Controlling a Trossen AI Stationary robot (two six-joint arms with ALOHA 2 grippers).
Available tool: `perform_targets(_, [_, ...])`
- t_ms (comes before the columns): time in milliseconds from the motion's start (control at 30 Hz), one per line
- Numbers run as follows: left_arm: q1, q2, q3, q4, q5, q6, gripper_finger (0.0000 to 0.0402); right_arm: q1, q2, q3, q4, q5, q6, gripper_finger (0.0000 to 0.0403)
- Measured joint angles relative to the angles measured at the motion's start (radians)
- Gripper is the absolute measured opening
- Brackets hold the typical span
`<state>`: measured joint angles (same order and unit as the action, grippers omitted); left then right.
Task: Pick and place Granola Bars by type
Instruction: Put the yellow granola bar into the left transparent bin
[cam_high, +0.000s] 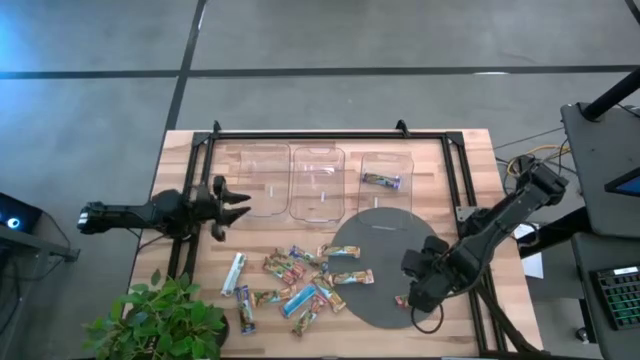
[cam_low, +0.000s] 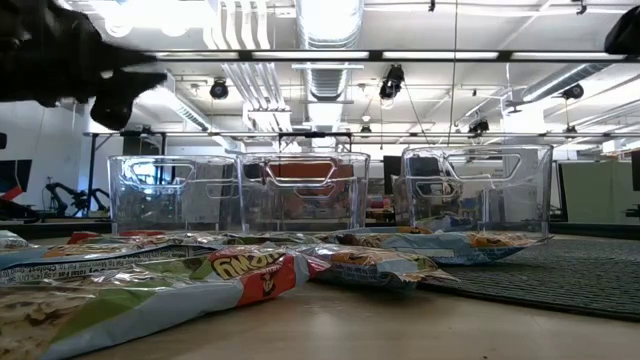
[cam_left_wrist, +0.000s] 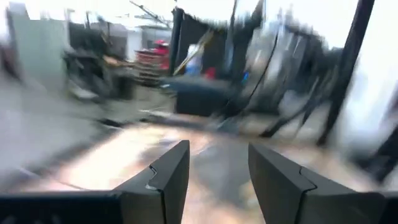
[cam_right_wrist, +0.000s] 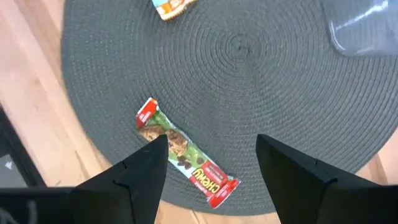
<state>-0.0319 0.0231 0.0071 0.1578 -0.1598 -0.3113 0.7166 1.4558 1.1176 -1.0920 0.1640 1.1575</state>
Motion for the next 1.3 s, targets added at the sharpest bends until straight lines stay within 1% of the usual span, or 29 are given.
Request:
perform_targets(67, [0.000,0.000,0.000,0.098,0.011,-0.343,0.0147,-0.001,0.003,0.000,0.000,0.000,-0.001,0.0233])
perform_targets(100, [0.000,0.000,0.000,0.141,0.010,-0.477,0.0147,-0.001,0.003,0.000,0.000,0.000,-0.006,0.0233])
perform_targets(133, [0.000,0.000,0.000,0.173,0.010,-0.559,0.0147,-0.001,0.004,0.000,-0.001,0.001,-0.016,0.0233])
perform_targets(167, [0.000,0.000,0.000,0.195,0.006,-0.588,0.0147,-0.001,0.005,-0.001,-0.001,0.001,-0.029,0.0233])
perform_targets(233, [-0.001,0.001,0.000,0.230,-0.038,-0.614,0.0147,-0.001,0.006,-0.001,-0.003,0.001,-0.051,0.0233])
perform_targets(367, [-0.001,0.011,0.002,0.227,-0.188,-0.679,0.0147,-0.002,0.005,-0.004,-0.007,0.020,-0.107,0.0233])
perform_targets(400, [0.000,0.014,0.004,0.227,-0.211,-0.684,0.0147,-0.006,0.004,-0.007,-0.011,0.019,-0.104,0.0233])
perform_targets(533, [-0.001,0.036,0.033,0.219,-0.225,-0.712,0.0147,-0.022,0.000,-0.021,-0.032,0.014,-0.054,0.0233])
perform_targets(567, [-0.001,0.045,0.049,0.192,-0.231,-0.717,0.0146,-0.025,-0.003,-0.025,-0.032,0.014,-0.049,0.0233])
perform_targets(633, [-0.001,0.075,0.107,0.064,-0.246,-0.740,0.0142,-0.030,-0.009,-0.033,-0.032,0.014,-0.045,0.0233])
perform_targets(733, [-0.001,0.151,0.249,-0.263,-0.251,-0.780,0.0134,-0.036,-0.010,-0.049,-0.032,0.013,-0.057,0.0233])
perform_targets(800, [-0.001,0.233,0.352,-0.476,-0.237,-0.821,0.0131,-0.043,-0.011,-0.060,-0.030,0.011,-0.067,0.0233])
perform_targets(867, [-0.001,0.325,0.445,-0.666,-0.167,-0.858,0.0130,-0.053,-0.011,-0.074,-0.030,0.009,-0.074,0.0233])
perform_targets(933, [-0.003,0.424,0.529,-0.814,-0.052,-0.880,0.0130,-0.061,-0.011,-0.084,-0.030,0.001,-0.074,0.0233])
perform_targets(1000, [-0.012,0.521,0.590,-0.913,0.046,-0.878,0.0130,-0.065,-0.011,-0.092,-0.029,-0.008,-0.075,0.0233])
perform_targets(1067, [-0.038,0.612,0.638,-0.960,0.105,-0.855,0.0130,-0.064,-0.011,-0.099,-0.027,-0.010,-0.075,0.0233])
perform_targets(1200, [-0.142,0.764,0.703,-1.041,0.133,-0.835,0.0130,-0.064,-0.011,-0.105,-0.027,-0.011,-0.046,0.0233])
perform_targets(1300, [-0.259,0.859,0.722,-1.075,0.133,-0.907,0.0130,-0.063,-0.011,-0.106,-0.027,-0.010,-0.006,0.0233])
